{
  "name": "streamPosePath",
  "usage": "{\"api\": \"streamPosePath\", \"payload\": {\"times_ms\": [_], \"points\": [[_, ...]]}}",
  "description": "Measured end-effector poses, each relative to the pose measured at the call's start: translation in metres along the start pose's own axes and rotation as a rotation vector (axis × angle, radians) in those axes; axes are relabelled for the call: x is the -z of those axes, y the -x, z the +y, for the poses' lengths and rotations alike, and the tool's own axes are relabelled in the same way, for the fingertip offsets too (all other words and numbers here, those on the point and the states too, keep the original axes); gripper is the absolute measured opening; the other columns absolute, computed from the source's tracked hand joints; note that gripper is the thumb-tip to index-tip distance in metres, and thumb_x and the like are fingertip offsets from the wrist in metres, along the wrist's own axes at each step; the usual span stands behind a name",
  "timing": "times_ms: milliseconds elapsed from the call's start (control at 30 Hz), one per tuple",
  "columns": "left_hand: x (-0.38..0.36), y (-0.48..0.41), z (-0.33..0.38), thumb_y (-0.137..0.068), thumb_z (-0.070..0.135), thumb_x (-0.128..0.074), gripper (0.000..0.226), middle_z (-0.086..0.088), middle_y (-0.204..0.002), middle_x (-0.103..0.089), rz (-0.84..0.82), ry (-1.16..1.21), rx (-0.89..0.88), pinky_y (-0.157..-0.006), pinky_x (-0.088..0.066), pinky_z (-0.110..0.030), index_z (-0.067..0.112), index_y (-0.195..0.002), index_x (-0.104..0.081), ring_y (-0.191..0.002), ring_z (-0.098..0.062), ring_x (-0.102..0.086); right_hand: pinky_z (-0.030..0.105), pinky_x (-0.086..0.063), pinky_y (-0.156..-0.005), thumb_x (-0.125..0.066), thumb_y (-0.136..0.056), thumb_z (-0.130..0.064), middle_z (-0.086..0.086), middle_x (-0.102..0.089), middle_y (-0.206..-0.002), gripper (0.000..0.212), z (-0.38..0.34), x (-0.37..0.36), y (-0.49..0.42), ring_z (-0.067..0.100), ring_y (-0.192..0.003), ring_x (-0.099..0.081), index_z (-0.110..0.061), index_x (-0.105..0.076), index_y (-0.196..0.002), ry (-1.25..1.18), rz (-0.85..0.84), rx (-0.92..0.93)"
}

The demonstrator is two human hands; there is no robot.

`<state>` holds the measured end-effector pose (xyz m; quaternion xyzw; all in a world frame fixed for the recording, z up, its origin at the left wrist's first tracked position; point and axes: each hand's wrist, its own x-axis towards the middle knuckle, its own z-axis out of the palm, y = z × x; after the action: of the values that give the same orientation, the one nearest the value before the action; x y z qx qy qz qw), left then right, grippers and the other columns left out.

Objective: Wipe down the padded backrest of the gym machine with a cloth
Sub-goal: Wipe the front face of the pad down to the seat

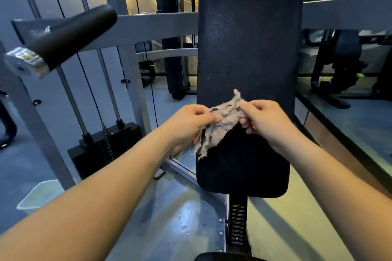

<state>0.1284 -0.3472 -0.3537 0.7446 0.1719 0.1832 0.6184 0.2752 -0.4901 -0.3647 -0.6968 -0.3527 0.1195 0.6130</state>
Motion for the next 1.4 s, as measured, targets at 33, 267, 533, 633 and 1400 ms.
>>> {"api": "streamPosePath", "payload": {"times_ms": [33, 267, 533, 633, 1400], "points": [[0.003, 0.003, 0.002, -0.091, 0.022, -0.070, 0.017, -0.013, -0.088, -0.067, 0.001, 0.067, 0.024, -0.074, -0.051, -0.035, 0.007, -0.086, -0.066, -0.078, -0.024, -0.065, 0.033, -0.052, -0.063, -0.060, -0.099, -0.035, -0.003, -0.068, -0.062, 0.033, -0.003, -0.003, -0.003, 0.013, -0.063, -0.061, -0.012, -0.067, -0.077, 0.087, 0.007, 0.001], [0.036, -0.012, 0.024, -0.095, 0.025, -0.063, 0.017, -0.006, -0.073, -0.069, 0.292, 0.405, 0.010, -0.059, -0.054, -0.030, 0.010, -0.092, -0.069, -0.063, -0.019, -0.068, 0.030, -0.042, -0.074, -0.054, -0.098, -0.027, -0.005, -0.058, -0.098, 0.010, -0.041, -0.012, -0.035, 0.016, -0.095, -0.054, -0.021, -0.063, -0.099, 0.705, 0.133, 0.408], [0.037, -0.068, 0.049, -0.105, 0.030, -0.045, 0.029, 0.001, -0.070, -0.063, 0.450, -0.181, -0.226, -0.050, -0.049, -0.028, 0.010, -0.100, -0.065, -0.054, -0.010, -0.058, 0.046, -0.001, -0.127, -0.038, -0.104, -0.039, 0.010, -0.010, -0.166, 0.055, -0.042, -0.006, -0.099, 0.032, -0.156, 0.000, -0.032, -0.027, -0.157, 1.274, 0.185, 0.555], [0.043, -0.088, 0.037, -0.103, 0.019, -0.050, 0.013, 0.003, -0.092, -0.066, 0.399, -0.329, -0.315, -0.070, -0.050, -0.028, 0.016, -0.111, -0.060, -0.080, -0.011, -0.061, 0.044, 0.009, -0.126, -0.028, -0.106, -0.043, 0.009, 0.001, -0.169, 0.058, -0.030, -0.006, -0.104, 0.030, -0.156, 0.010, -0.035, -0.015, -0.161, 1.311, 0.180, 0.558], [0.017, -0.148, 0.009, -0.102, 0.030, -0.056, 0.036, 0.014, -0.102, -0.072, 0.474, 0.147, -0.556, -0.096, -0.048, -0.028, 0.022, -0.137, -0.062, -0.093, -0.001, -0.063, 0.049, 0.012, -0.123, -0.014, -0.102, -0.056, 0.007, 0.012, -0.169, 0.063, -0.019, -0.002, -0.118, 0.030, -0.155, 0.018, -0.037, -0.002, -0.161, 1.360, 0.176, 0.574]]}}
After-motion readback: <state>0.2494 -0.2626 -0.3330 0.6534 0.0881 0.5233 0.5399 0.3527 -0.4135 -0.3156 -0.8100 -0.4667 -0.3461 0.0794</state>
